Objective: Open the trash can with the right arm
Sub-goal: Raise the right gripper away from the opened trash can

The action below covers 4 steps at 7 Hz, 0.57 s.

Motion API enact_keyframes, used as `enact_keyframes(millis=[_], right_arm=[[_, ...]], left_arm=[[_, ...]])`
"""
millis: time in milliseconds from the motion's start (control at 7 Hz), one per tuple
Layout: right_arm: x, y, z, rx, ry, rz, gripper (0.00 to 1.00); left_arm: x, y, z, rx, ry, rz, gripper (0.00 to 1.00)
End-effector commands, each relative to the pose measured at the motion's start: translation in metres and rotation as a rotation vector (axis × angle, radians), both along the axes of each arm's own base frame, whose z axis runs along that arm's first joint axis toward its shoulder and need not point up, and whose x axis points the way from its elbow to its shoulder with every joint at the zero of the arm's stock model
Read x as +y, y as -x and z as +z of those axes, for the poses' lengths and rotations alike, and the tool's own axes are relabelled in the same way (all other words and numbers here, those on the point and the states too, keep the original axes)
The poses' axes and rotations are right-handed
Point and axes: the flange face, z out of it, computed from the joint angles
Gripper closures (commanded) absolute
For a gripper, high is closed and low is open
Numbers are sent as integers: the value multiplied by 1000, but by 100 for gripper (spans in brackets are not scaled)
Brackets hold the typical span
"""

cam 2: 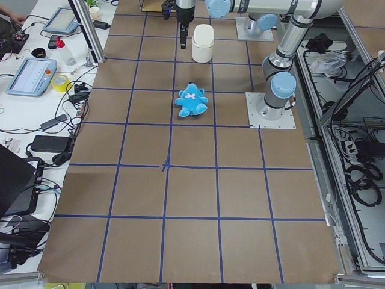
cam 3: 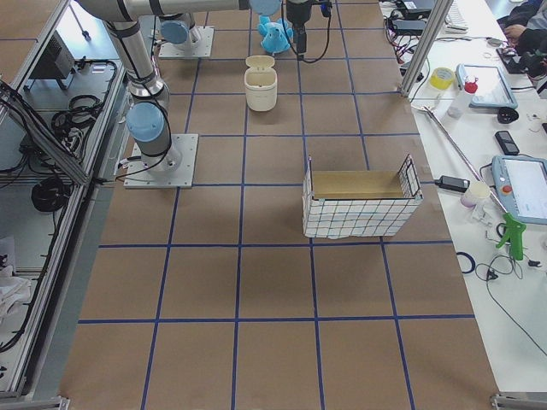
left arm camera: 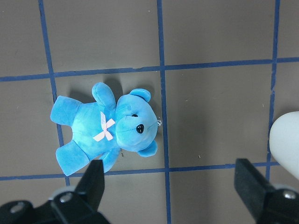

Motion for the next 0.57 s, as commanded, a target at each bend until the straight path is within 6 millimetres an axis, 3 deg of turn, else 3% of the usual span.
enact_keyframes(millis=[0,429], right_arm=[[0,0,2,-2,1,1,0],[2,-3,1,-4,-4,4,0]], left_arm=[[0,0,0,0,0,0,0],[0,0,0,0,0,0,0]])
